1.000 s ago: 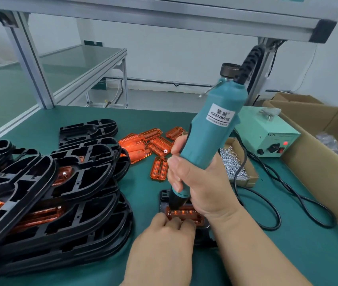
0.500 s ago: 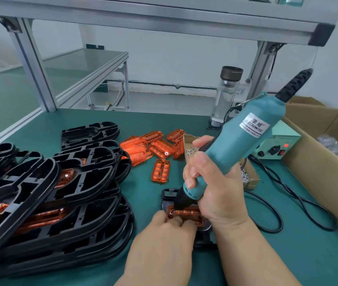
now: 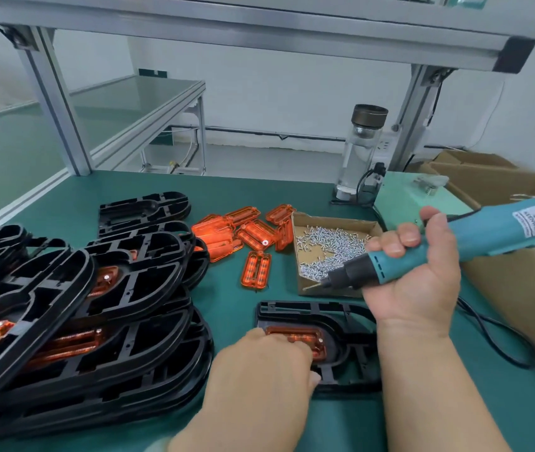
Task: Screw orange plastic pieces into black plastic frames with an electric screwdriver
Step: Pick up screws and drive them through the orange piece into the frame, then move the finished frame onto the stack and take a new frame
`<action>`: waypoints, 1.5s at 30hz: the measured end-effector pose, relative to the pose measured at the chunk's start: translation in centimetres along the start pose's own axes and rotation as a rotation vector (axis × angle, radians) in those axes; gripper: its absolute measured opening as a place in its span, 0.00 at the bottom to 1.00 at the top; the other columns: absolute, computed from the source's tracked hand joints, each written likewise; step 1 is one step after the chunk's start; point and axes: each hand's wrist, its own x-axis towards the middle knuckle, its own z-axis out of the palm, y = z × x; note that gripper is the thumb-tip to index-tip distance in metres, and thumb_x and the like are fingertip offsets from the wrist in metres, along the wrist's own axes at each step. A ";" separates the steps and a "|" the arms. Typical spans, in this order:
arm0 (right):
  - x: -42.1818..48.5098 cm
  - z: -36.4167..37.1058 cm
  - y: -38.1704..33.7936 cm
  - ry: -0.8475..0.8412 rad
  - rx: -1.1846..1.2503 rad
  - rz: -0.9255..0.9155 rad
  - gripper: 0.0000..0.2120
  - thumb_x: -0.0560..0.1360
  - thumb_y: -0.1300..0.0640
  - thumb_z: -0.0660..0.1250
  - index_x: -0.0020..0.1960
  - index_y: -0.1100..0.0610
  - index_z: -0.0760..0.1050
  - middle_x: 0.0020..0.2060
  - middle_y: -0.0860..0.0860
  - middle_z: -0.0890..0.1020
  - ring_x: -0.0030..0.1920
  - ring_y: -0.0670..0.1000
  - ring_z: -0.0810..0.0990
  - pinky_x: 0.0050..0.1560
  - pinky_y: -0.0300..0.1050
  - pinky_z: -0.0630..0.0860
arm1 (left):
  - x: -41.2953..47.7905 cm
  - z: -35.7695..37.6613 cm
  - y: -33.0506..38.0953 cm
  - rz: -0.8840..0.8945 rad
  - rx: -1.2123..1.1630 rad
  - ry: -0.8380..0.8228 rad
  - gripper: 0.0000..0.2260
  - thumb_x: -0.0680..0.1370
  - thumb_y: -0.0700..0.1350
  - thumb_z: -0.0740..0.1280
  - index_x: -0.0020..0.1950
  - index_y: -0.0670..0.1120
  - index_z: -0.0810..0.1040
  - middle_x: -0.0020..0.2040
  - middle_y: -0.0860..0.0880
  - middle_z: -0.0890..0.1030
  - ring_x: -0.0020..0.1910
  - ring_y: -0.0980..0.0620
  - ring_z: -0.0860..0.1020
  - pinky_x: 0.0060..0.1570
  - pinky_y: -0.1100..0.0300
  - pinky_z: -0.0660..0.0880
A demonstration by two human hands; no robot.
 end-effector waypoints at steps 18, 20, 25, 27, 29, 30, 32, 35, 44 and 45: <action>1.1 -1.1 0.0 0.199 0.158 0.052 0.08 0.80 0.52 0.60 0.43 0.51 0.71 0.27 0.43 0.69 0.25 0.42 0.68 0.34 0.35 0.71 | 4.2 -0.3 0.7 0.140 -0.029 -0.222 0.50 0.66 0.61 0.73 0.75 0.58 0.42 0.77 0.43 0.40 0.75 0.39 0.36 0.70 0.40 0.35; 1.2 -1.0 0.0 0.212 0.164 0.065 0.07 0.79 0.51 0.61 0.42 0.51 0.71 0.27 0.43 0.69 0.25 0.42 0.68 0.33 0.35 0.71 | 4.3 -0.5 0.8 0.152 0.011 -0.192 0.45 0.67 0.59 0.73 0.75 0.57 0.47 0.75 0.41 0.51 0.74 0.38 0.48 0.72 0.41 0.41; 1.5 -1.4 -0.6 0.236 0.182 0.091 0.06 0.77 0.51 0.63 0.42 0.51 0.70 0.27 0.43 0.70 0.24 0.41 0.69 0.32 0.34 0.72 | 2.8 -2.0 2.7 0.084 0.114 -0.158 0.28 0.74 0.52 0.68 0.72 0.54 0.61 0.60 0.42 0.63 0.62 0.41 0.60 0.72 0.45 0.46; 1.7 -1.5 -0.7 0.253 0.174 0.092 0.08 0.79 0.51 0.61 0.42 0.51 0.70 0.26 0.43 0.70 0.24 0.41 0.69 0.32 0.34 0.71 | 2.1 -2.7 3.1 0.098 0.151 -0.143 0.18 0.80 0.47 0.57 0.70 0.49 0.64 0.58 0.43 0.63 0.59 0.42 0.58 0.69 0.44 0.47; 1.7 -1.6 -0.8 0.263 0.175 0.099 0.09 0.80 0.50 0.60 0.42 0.51 0.70 0.26 0.42 0.70 0.25 0.40 0.69 0.33 0.34 0.70 | 1.0 -4.1 3.0 0.138 0.132 -0.116 0.17 0.81 0.44 0.50 0.69 0.47 0.65 0.52 0.45 0.61 0.51 0.46 0.55 0.60 0.48 0.53; 1.7 -1.6 -0.7 0.263 0.179 0.105 0.09 0.80 0.50 0.60 0.41 0.51 0.70 0.26 0.42 0.70 0.25 0.40 0.68 0.33 0.34 0.70 | 0.3 -4.7 2.7 0.161 0.124 -0.074 0.17 0.81 0.43 0.49 0.68 0.47 0.67 0.50 0.45 0.60 0.49 0.46 0.54 0.54 0.49 0.54; 1.7 -1.6 -0.5 0.264 0.180 0.112 0.09 0.79 0.51 0.60 0.41 0.51 0.70 0.26 0.43 0.70 0.25 0.40 0.68 0.33 0.35 0.70 | -0.7 -6.2 1.7 0.155 0.174 0.107 0.18 0.76 0.43 0.52 0.60 0.52 0.75 0.48 0.44 0.67 0.49 0.45 0.64 0.49 0.49 0.64; 1.6 -1.6 -0.2 0.264 0.157 0.118 0.08 0.79 0.51 0.61 0.41 0.51 0.70 0.27 0.43 0.70 0.25 0.40 0.69 0.34 0.35 0.70 | -2.9 -8.3 -0.7 0.092 0.077 0.212 0.18 0.62 0.60 0.61 0.46 0.59 0.83 0.44 0.50 0.82 0.39 0.48 0.79 0.37 0.54 0.78; 1.3 -1.2 0.5 0.226 0.114 0.148 0.06 0.68 0.51 0.67 0.41 0.50 0.71 0.27 0.43 0.70 0.25 0.40 0.69 0.33 0.34 0.71 | -4.5 -12.1 -8.9 -0.402 0.167 0.487 0.42 0.55 0.79 0.57 0.63 0.57 0.74 0.56 0.50 0.78 0.57 0.44 0.69 0.54 0.39 0.71; 1.2 -1.2 0.6 0.226 0.109 0.151 0.05 0.69 0.51 0.66 0.41 0.50 0.71 0.27 0.43 0.70 0.25 0.40 0.69 0.33 0.34 0.71 | -4.5 -12.1 -10.3 -0.453 0.155 0.477 0.45 0.55 0.81 0.54 0.64 0.58 0.72 0.59 0.50 0.77 0.59 0.42 0.70 0.58 0.38 0.70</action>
